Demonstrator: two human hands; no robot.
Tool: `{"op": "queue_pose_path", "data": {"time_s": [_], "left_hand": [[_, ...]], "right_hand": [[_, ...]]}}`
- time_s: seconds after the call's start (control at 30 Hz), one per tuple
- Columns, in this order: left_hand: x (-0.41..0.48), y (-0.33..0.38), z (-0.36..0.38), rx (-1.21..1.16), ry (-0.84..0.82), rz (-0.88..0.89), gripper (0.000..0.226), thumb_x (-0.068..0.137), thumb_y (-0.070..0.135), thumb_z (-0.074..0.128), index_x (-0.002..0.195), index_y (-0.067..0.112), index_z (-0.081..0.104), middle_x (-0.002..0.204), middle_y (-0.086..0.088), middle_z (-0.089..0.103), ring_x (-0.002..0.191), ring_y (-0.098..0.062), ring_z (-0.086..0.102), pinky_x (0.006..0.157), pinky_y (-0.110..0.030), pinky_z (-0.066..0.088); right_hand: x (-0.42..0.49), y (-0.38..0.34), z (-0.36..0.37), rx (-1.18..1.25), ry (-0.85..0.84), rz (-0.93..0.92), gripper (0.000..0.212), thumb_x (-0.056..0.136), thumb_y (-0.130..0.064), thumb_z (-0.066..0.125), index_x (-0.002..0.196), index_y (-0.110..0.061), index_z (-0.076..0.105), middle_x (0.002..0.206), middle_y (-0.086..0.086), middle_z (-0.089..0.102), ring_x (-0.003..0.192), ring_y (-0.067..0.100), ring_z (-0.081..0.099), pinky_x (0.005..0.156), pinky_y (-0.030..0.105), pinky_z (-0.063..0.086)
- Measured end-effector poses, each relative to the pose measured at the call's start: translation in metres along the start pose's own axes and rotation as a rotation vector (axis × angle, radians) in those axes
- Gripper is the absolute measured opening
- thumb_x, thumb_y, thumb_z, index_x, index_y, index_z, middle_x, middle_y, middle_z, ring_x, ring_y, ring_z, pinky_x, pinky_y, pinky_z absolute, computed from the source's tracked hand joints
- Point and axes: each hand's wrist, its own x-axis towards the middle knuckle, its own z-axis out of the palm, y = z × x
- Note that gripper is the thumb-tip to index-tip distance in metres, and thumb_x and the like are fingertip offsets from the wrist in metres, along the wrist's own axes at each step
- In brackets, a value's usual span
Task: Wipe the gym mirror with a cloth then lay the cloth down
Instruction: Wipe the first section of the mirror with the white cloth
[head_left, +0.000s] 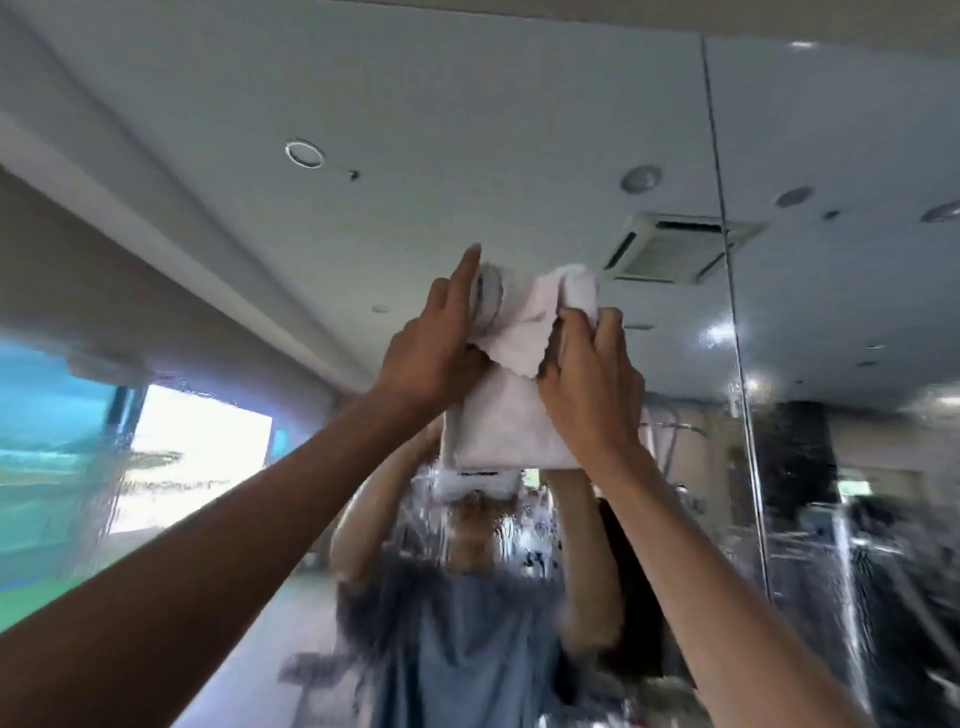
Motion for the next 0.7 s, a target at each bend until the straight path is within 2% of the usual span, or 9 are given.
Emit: {"op": "queue_pose_path", "data": {"time_s": [0.07,0.13,0.2,0.3,0.4,0.43,0.5,0.6,0.7], "left_hand": [[0.008,-0.007,0.002,0.055,-0.001,-0.008,0.088,0.090,0.014,0.057,0.161,0.027,0.005,0.155,-0.008,0.034,0.118,-0.043,0.056,0.084,-0.047,0.048],[0.009,-0.012,0.004,0.060,0.040,0.031,0.077,0.094,0.018,0.054,0.159,0.023,0.014,0.152,-0.008,0.041,0.115,-0.042,0.058,0.078,-0.041,0.043],[0.009,-0.018,0.005,0.033,0.090,0.031,0.064,0.097,0.022,0.053,0.154,0.019,0.026,0.145,-0.010,0.051,0.116,-0.040,0.057,0.079,-0.040,0.037],[0.018,-0.024,0.005,0.119,0.098,-0.064,0.049,0.098,0.026,0.050,0.144,0.015,0.036,0.135,-0.010,0.057,0.121,-0.035,0.054,0.091,-0.040,0.032],[0.020,-0.023,0.009,0.108,0.129,-0.125,0.043,0.099,0.032,0.049,0.138,0.015,0.043,0.129,-0.009,0.058,0.119,-0.032,0.052,0.093,-0.039,0.028],[0.020,-0.023,0.010,0.074,0.141,-0.144,0.041,0.100,0.034,0.048,0.136,0.016,0.045,0.128,-0.009,0.058,0.119,-0.031,0.051,0.092,-0.039,0.027],[0.020,-0.025,0.013,0.036,0.148,-0.141,0.042,0.101,0.040,0.043,0.136,0.017,0.047,0.128,-0.009,0.057,0.120,-0.030,0.049,0.093,-0.039,0.026],[0.010,-0.038,0.015,0.090,0.166,-0.057,0.062,0.090,0.051,0.030,0.135,0.014,0.051,0.122,-0.012,0.056,0.115,-0.033,0.049,0.090,-0.041,0.028],[-0.014,-0.059,0.014,0.199,0.209,0.045,0.063,0.090,0.050,0.033,0.136,0.011,0.052,0.127,-0.015,0.056,0.118,-0.034,0.050,0.092,-0.041,0.026]], "right_hand": [[0.007,-0.001,0.010,-0.108,0.052,-0.022,0.042,0.092,-0.027,0.058,0.129,-0.010,0.055,0.118,0.020,0.050,0.108,0.040,0.051,0.074,0.048,0.050],[0.011,0.003,0.023,-0.306,0.223,-0.087,0.031,0.093,-0.026,0.057,0.118,-0.009,0.060,0.116,0.023,0.055,0.101,0.039,0.052,0.077,0.046,0.043],[0.011,0.006,0.029,-0.518,0.365,-0.173,0.020,0.094,-0.024,0.057,0.109,-0.011,0.062,0.119,0.019,0.057,0.104,0.035,0.047,0.082,0.044,0.034],[0.014,-0.006,0.029,-0.674,0.337,-0.315,0.024,0.086,-0.010,0.051,0.106,-0.009,0.063,0.107,0.012,0.059,0.095,0.028,0.045,0.081,0.038,0.030],[0.021,-0.020,0.032,-0.550,0.254,-0.268,0.039,0.073,-0.008,0.066,0.111,-0.006,0.062,0.099,0.013,0.061,0.087,0.030,0.056,0.078,0.036,0.036],[0.021,-0.023,0.034,-0.419,0.221,-0.215,0.049,0.071,-0.008,0.069,0.119,-0.004,0.060,0.102,0.016,0.061,0.090,0.034,0.057,0.080,0.039,0.041],[0.015,-0.029,0.038,-0.213,0.141,-0.140,0.060,0.081,-0.020,0.058,0.139,-0.004,0.049,0.120,0.024,0.058,0.107,0.040,0.055,0.091,0.047,0.044],[-0.003,-0.035,0.047,-0.263,-0.010,-0.148,0.069,0.091,-0.048,0.029,0.152,-0.017,0.035,0.150,0.034,0.035,0.140,0.048,0.033,0.114,0.060,0.027],[-0.008,-0.033,0.049,-0.312,-0.100,-0.160,0.076,0.090,-0.071,0.016,0.156,-0.035,0.022,0.161,0.028,0.012,0.150,0.045,0.011,0.117,0.065,0.011]]}}
